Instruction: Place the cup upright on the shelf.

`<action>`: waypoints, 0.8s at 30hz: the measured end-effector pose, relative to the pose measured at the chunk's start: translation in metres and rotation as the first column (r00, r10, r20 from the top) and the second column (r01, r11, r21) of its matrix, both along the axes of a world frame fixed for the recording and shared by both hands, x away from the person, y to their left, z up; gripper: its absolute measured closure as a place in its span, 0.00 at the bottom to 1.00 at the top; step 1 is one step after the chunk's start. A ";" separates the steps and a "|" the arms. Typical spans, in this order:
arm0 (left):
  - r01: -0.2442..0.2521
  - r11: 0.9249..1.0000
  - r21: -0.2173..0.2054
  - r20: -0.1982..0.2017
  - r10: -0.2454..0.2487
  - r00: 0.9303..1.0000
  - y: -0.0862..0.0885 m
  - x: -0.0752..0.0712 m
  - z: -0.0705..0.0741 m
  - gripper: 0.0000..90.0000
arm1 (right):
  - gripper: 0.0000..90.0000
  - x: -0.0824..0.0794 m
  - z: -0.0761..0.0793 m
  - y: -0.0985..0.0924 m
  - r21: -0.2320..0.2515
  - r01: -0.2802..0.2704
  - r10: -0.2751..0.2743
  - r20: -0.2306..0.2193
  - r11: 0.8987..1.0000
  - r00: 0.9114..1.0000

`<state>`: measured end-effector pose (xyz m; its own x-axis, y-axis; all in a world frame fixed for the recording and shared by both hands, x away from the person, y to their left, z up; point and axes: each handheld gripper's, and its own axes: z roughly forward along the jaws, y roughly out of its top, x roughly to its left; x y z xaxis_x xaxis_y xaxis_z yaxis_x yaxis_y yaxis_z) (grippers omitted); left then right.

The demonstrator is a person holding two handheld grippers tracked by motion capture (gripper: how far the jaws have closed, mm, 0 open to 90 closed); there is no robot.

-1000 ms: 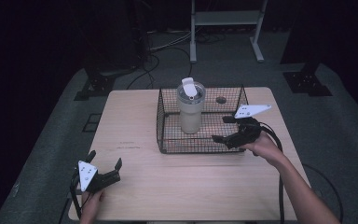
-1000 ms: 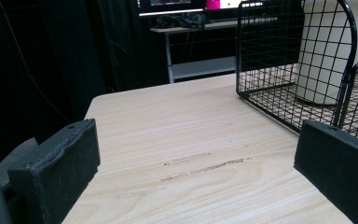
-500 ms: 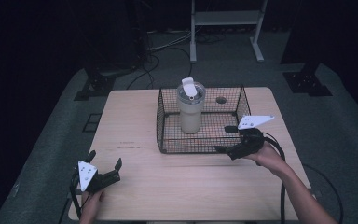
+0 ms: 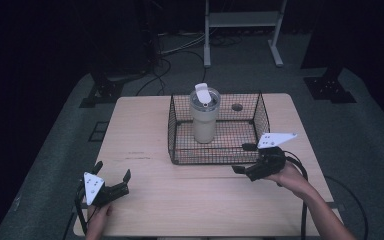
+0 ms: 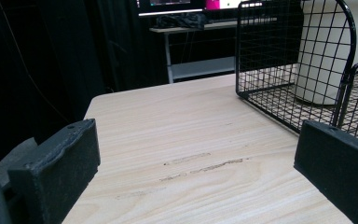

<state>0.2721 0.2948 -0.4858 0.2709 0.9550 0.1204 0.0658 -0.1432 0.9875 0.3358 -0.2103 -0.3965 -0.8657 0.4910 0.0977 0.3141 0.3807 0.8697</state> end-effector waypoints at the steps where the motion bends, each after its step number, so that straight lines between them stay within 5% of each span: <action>1: 0.000 1.000 0.000 0.000 0.000 1.000 0.000 0.000 0.000 0.00 | 0.10 -0.002 -0.001 -0.001 0.002 0.000 0.000 -0.001 1.000 1.000; 24: -0.001 1.000 0.003 -0.003 0.001 1.000 -0.001 0.000 0.000 0.00 | 0.11 -0.028 -0.023 -0.027 0.014 0.036 -0.036 -0.016 0.999 0.999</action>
<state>0.2719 0.2942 -0.4857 0.2708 0.9549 0.1221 0.0689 -0.1457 0.9869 0.3075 -0.2369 -0.4192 -0.8458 0.5203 0.1180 0.3408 0.3568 0.8698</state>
